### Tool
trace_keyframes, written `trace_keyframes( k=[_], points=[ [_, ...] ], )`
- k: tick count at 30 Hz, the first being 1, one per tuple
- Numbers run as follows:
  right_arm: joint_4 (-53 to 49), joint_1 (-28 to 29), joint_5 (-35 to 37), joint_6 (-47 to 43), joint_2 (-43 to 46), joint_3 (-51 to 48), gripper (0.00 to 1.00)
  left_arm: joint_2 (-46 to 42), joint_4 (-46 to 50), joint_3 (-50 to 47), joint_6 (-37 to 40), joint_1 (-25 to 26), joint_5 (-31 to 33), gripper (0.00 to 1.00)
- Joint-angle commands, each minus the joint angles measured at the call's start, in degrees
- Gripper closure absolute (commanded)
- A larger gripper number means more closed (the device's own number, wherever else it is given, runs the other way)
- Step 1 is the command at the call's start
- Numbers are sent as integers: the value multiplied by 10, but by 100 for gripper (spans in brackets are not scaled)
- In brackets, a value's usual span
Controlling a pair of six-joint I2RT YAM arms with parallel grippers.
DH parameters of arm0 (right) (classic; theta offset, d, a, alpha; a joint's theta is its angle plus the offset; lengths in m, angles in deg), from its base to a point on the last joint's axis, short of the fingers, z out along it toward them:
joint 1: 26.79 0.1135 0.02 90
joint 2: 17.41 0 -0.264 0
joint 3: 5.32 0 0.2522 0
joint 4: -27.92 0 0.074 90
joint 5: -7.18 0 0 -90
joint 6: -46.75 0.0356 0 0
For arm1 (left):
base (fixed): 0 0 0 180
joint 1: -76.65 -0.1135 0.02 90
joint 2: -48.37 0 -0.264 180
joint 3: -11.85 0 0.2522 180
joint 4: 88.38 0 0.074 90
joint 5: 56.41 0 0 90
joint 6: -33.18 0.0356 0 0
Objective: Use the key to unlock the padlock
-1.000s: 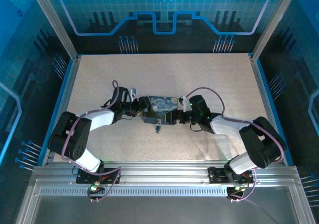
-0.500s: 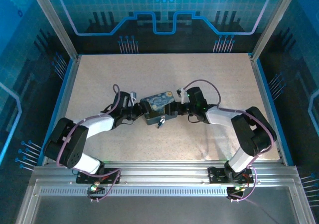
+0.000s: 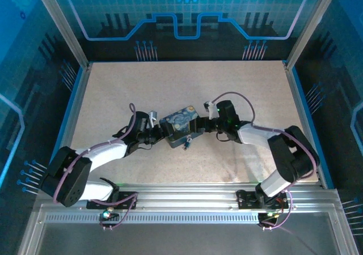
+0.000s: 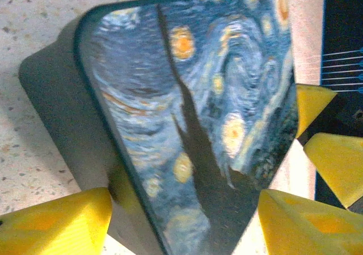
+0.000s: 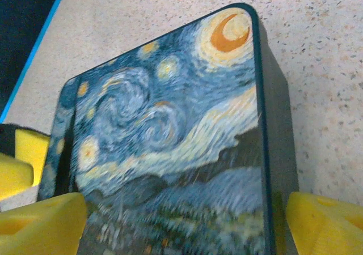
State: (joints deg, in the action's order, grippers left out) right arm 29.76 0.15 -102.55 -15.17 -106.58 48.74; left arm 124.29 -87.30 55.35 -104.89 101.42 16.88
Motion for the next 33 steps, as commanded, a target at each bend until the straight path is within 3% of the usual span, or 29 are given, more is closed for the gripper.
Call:
trace_keyframes(
  k=[1, 5, 12, 23, 33],
  points=[
    [18, -12, -15, 14, 54, -36, 8, -46, 28, -2, 6, 4, 13, 29],
    [42, -11, -30, 53, 88, -82, 10, -79, 63, 8, 17, 4, 21, 28],
    [160, 24, -27, 154, 102, -169, 21, -94, 71, 39, 6, 6, 4, 29],
    [288, 88, 27, 244, -8, -193, 52, -48, 23, 69, -18, 29, -2, 30],
    [330, 104, 34, 276, -67, -186, 63, -17, 3, 74, -24, 36, 0, 30]
  ],
)
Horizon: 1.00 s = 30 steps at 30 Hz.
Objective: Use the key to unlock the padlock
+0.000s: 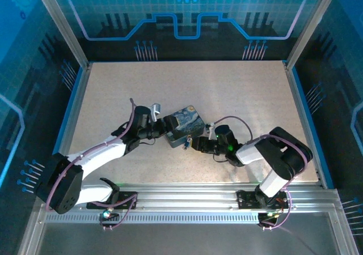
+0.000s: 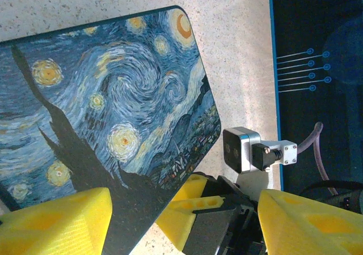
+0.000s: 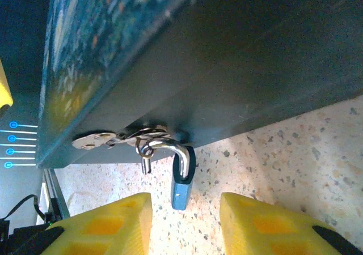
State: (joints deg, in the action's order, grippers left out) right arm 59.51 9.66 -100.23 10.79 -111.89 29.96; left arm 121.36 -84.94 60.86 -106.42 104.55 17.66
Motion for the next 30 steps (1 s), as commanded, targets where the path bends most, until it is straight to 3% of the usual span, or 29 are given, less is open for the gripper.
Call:
trace_keyframes(
  k=[1, 23, 30],
  points=[
    [37, 11, 12, 19, -19, 2, 64, 17, -23, 18, -9, 5, -8, 30],
    [99, 26, 17, 56, -90, 11, 77, 45, -42, 19, -16, 6, -10, 30],
    [106, 27, 24, 59, -93, 11, 86, 45, -42, 18, -17, 7, -10, 30]
  ],
)
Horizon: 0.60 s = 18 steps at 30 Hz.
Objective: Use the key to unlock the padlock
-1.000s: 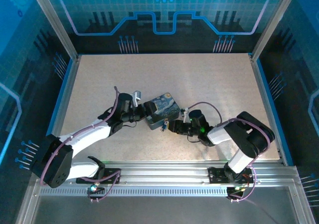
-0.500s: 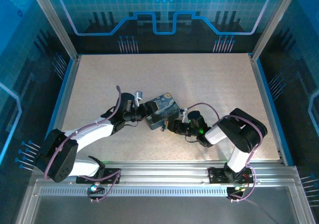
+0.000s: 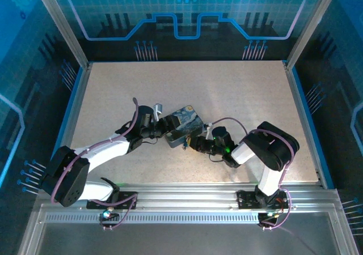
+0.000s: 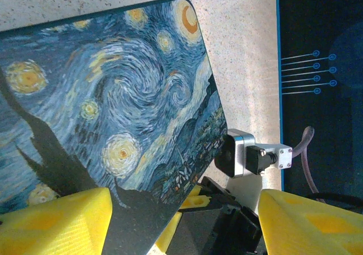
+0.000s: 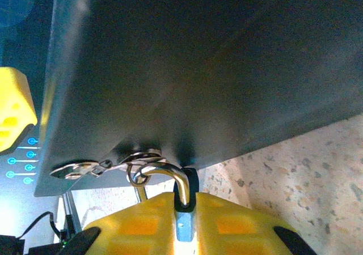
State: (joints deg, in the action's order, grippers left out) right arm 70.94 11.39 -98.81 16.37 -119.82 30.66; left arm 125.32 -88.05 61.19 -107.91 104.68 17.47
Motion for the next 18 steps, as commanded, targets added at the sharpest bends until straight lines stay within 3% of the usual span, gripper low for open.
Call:
trace_keyframes(
  k=[1, 18],
  points=[
    [-7, 9, 11, 3, -13, 3, 87, 6, -10, 15, -3, 5, -8, 30],
    [8, 6, 33, 64, 7, -12, 92, 14, -9, 7, -2, 9, -8, 29]
  ],
)
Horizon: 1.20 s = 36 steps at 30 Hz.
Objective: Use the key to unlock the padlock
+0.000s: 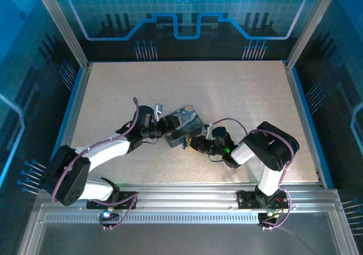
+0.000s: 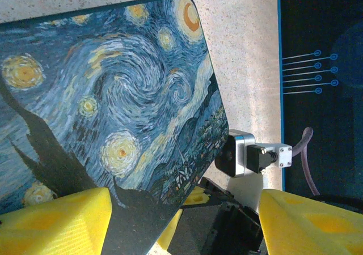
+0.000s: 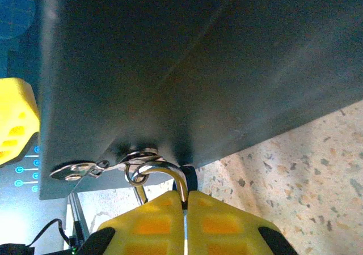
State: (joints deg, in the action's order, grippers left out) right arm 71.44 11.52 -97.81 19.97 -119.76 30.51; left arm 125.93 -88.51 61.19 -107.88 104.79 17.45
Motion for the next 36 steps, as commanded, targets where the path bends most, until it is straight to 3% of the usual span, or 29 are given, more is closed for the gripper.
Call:
trace_keyframes(
  k=[1, 11, 36],
  points=[
    [4, 5, 24, 35, 9, -11, 92, 9, -6, 7, -2, 9, -8, 29],
    [-9, 0, 56, 73, 37, -23, 93, 20, -10, 6, -2, 21, -4, 29],
    [-219, -45, 88, 38, 159, 8, 94, 29, -23, -9, -10, 62, 5, 29]
  ],
)
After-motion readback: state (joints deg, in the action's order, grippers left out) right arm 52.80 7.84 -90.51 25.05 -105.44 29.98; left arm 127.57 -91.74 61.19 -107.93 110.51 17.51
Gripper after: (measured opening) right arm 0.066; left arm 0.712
